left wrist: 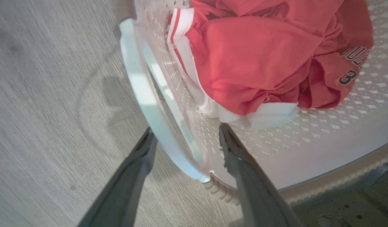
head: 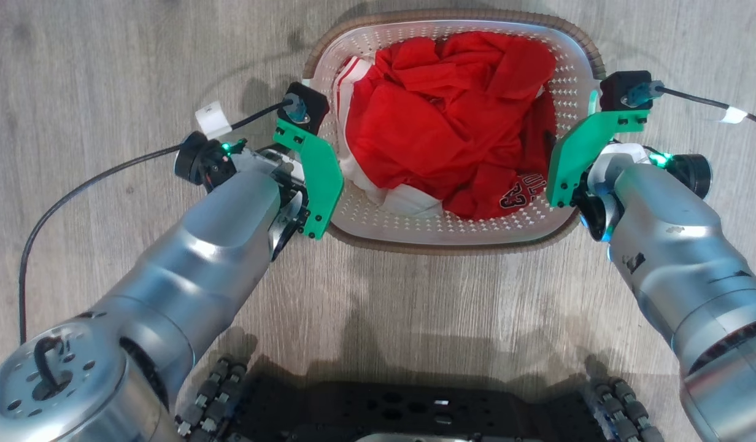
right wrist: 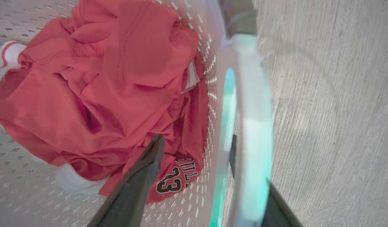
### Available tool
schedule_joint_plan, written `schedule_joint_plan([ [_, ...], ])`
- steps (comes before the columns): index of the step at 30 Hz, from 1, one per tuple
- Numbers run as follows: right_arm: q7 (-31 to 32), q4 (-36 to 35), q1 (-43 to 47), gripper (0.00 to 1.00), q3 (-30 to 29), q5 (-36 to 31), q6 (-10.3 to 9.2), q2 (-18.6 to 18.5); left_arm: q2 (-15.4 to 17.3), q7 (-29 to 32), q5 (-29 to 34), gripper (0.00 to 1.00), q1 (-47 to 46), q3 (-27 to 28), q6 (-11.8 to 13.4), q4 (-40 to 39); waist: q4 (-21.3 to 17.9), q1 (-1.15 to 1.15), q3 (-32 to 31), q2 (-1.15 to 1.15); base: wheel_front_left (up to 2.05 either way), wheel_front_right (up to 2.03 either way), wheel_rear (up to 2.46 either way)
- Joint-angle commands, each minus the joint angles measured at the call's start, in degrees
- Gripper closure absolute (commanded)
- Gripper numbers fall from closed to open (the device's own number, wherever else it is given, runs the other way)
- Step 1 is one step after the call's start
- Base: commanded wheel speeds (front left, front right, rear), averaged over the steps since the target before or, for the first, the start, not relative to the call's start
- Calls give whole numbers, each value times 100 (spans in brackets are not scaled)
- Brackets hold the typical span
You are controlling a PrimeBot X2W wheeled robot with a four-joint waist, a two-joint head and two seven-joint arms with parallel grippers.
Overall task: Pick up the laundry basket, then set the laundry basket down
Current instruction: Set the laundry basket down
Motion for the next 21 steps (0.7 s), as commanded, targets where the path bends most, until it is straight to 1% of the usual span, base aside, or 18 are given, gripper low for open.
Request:
schedule_joint_plan([
  [1, -1, -54, 304, 0, 11, -68, 25, 192, 94, -44, 10, 0, 47, 31, 56, -38, 8, 0, 1, 0, 0, 0, 0],
  [11, 76, -54, 385, 0, -440, -400, 25, 217, 94, -189, 30, 0, 22, 30, 142, -33, 84, 0, -58, 0, 0, 0, 0],
  [21, 122, -54, 461, 0, -453, -362, 25, 219, 94, -318, 36, 0, 12, 30, 211, -107, 194, 0, -123, 0, 0, 0, 0],
])
